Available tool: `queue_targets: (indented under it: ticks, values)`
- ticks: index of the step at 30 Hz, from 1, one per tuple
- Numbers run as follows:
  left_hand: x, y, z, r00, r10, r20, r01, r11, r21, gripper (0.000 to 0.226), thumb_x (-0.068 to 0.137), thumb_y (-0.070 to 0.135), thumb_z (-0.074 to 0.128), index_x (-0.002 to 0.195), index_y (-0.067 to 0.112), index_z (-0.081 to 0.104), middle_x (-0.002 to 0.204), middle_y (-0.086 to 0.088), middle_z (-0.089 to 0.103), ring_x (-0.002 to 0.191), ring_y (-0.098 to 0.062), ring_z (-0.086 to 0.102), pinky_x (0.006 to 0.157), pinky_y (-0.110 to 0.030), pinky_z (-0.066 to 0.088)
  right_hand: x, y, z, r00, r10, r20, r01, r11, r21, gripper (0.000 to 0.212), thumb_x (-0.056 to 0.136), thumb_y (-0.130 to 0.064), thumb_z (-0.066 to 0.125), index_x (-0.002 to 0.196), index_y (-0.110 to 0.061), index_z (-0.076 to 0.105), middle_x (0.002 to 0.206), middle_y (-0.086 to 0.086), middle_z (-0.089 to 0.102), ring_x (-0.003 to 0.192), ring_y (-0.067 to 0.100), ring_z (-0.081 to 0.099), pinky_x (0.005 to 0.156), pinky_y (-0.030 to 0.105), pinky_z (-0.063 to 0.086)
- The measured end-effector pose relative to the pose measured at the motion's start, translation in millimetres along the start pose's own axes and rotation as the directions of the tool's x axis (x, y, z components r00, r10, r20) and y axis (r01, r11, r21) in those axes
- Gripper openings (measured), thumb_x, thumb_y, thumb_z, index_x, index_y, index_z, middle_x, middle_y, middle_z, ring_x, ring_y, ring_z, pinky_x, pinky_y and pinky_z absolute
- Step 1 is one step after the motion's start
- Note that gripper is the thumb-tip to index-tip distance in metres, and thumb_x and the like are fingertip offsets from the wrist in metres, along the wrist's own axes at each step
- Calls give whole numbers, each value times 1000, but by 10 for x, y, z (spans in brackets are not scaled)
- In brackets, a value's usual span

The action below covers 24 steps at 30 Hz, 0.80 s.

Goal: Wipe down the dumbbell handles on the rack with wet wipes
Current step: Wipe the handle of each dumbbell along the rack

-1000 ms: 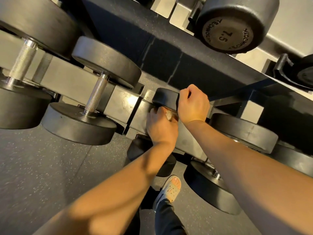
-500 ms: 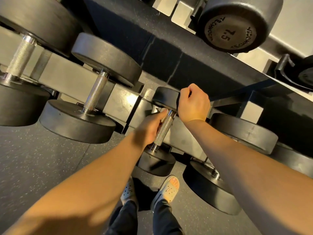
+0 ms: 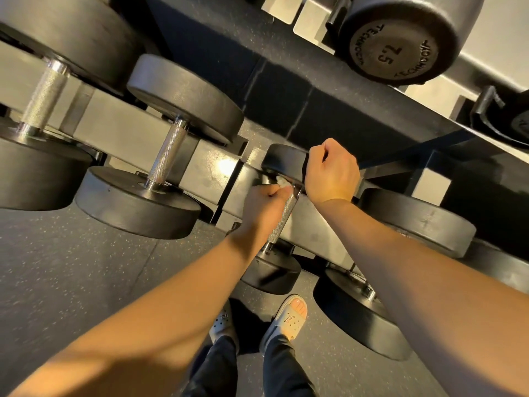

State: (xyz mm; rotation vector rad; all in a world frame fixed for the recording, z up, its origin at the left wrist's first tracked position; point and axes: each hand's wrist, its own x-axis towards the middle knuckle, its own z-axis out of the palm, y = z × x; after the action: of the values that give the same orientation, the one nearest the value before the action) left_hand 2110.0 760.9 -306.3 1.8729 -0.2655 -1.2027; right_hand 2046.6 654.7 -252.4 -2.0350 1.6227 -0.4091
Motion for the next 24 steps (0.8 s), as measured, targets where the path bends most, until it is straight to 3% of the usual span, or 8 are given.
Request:
queue_targets:
  ticks: [1, 3, 5, 10, 14, 17, 21, 24]
  values:
    - [-17, -23, -17, 987, 156, -47, -140, 960, 242, 27, 96, 37, 66, 80, 16, 72, 77, 3, 67, 72, -7, 64, 69, -21, 50, -1, -4, 1, 1000, 3, 0, -3, 1000, -2, 33, 102, -28, 44, 71, -19, 50, 63, 0, 51, 58, 10, 47, 56, 29, 41]
    - [-78, -70, 18, 894, 439, -85, -308, 742, 595, 25, 91, 44, 65, 95, 22, 75, 102, 0, 70, 99, -19, 66, 88, -36, 54, -2, -16, -1, 1000, 9, 4, -9, 1000, -6, 33, 102, -28, 44, 70, -19, 50, 63, 0, 51, 57, 10, 47, 55, 29, 40]
    - [-187, -46, 124, 840, 536, -86, -343, 646, 682, 24, 87, 33, 74, 104, 15, 69, 107, -7, 68, 99, -25, 65, 84, -42, 55, -3, -20, 0, 1000, 13, 0, -13, 1000, -15, 34, 102, -29, 44, 70, -20, 49, 63, 0, 51, 57, 11, 47, 55, 30, 40]
    - [-241, 104, 363, 911, 342, -229, -133, 771, 622, 41, 85, 26, 80, 117, 10, 59, 112, -11, 65, 106, -26, 63, 88, -39, 54, 4, -15, 18, 1000, 19, -2, -19, 1000, -13, 33, 101, -29, 45, 69, -21, 50, 63, 0, 53, 57, 11, 49, 54, 30, 43]
    - [-255, 138, 443, 905, 329, -271, -116, 802, 586, 48, 83, 23, 82, 121, 9, 57, 119, -10, 64, 114, -26, 61, 96, -39, 53, 3, -7, 17, 1000, 14, 2, -14, 1000, -7, 33, 102, -28, 45, 69, -22, 49, 62, -2, 51, 57, 10, 48, 53, 27, 40]
    - [-204, 93, 362, 902, 364, -232, -178, 804, 567, 32, 86, 23, 77, 110, 9, 63, 107, -9, 66, 102, -24, 64, 84, -38, 55, 3, -13, 1, 1000, 5, 11, -5, 1000, 4, 33, 101, -27, 45, 72, -14, 54, 64, 3, 54, 58, 15, 52, 55, 35, 45]
    - [-207, 73, 240, 899, 387, -207, -246, 835, 493, 12, 92, 18, 69, 85, 8, 68, 81, -5, 66, 76, -20, 63, 65, -25, 40, -8, -31, -20, 1000, -2, 14, 2, 1000, 12, 33, 101, -26, 45, 76, -9, 57, 67, 9, 57, 64, 24, 58, 61, 42, 50]
    - [-167, 106, 155, 967, 163, -197, -115, 966, 234, 22, 93, 14, 64, 72, 9, 67, 71, -1, 66, 70, -16, 63, 63, -23, 44, -9, -31, -27, 1000, -6, 20, 5, 1000, 19, 32, 101, -25, 45, 77, -9, 58, 69, 10, 58, 66, 26, 59, 64, 43, 52]
